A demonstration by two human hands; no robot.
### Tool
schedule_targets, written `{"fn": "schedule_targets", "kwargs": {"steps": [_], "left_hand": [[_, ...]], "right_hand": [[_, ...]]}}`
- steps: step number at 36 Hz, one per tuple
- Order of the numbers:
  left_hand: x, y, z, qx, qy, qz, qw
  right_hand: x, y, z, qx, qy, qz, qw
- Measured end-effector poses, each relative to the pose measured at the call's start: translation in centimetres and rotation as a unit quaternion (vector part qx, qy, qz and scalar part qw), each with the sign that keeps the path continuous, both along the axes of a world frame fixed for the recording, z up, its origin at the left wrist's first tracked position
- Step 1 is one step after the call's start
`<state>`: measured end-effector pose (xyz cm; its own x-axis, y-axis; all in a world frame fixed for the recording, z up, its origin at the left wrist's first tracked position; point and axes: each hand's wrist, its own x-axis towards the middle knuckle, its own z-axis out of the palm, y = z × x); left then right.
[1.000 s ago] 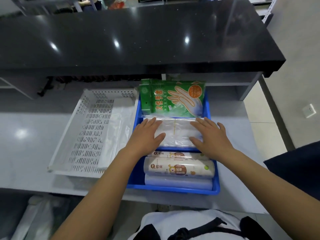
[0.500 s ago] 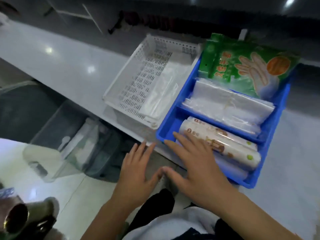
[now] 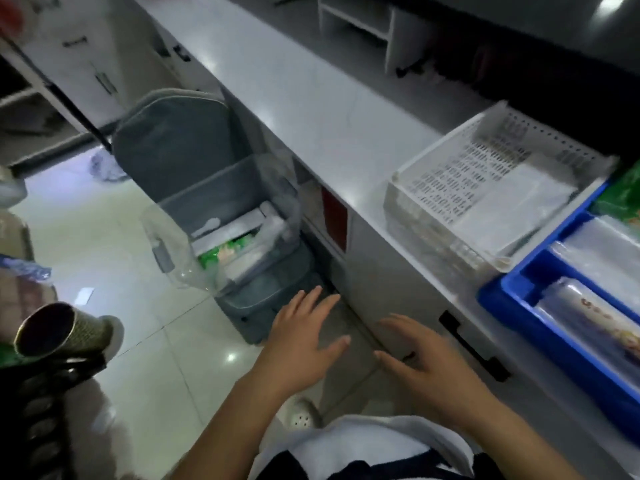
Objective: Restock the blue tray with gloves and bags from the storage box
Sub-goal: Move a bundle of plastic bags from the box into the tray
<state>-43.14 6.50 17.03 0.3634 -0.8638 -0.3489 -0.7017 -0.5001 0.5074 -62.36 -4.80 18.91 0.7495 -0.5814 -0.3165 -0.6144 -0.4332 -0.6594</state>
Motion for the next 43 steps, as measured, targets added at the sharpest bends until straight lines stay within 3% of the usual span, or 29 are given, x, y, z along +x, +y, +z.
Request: {"fn": "schedule_targets", "kwargs": {"steps": [9, 13, 19, 30, 34, 40, 43], "left_hand": [[11.6, 7.1, -2.1, -0.040, 0.032, 0.120, 0.991], [14.2, 7.8, -3.2, -0.041, 0.078, 0.157, 0.984], [18.3, 6.4, -5.9, -0.016, 0.076, 0.179, 0.981], [32.3, 2.5, -6.0, 0.137, 0.061, 0.244, 0.958], [39.1, -0.2, -6.9, 0.126, 0.068, 0.292, 0.946], [47.0, -4.5, -12.6, 0.199, -0.043, 0.284, 0.937], [48.9, -6.4, -17.6, 0.213, -0.057, 0.276, 0.935]], "right_hand": [[11.4, 3.4, 0.0, -0.018, 0.028, 0.037, 0.999], [14.0, 2.9, 0.6, -0.021, 0.072, 0.057, 0.996], [20.6, -0.5, -1.9, 0.012, 0.144, 0.092, 0.985], [43.0, -8.3, -6.3, 0.054, 0.079, 0.206, 0.974], [49.9, -10.8, -8.4, 0.074, 0.081, 0.195, 0.975], [58.1, -14.0, -13.6, 0.043, 0.105, 0.183, 0.977], [60.0, -14.8, -18.0, 0.010, 0.145, 0.175, 0.974]]}}
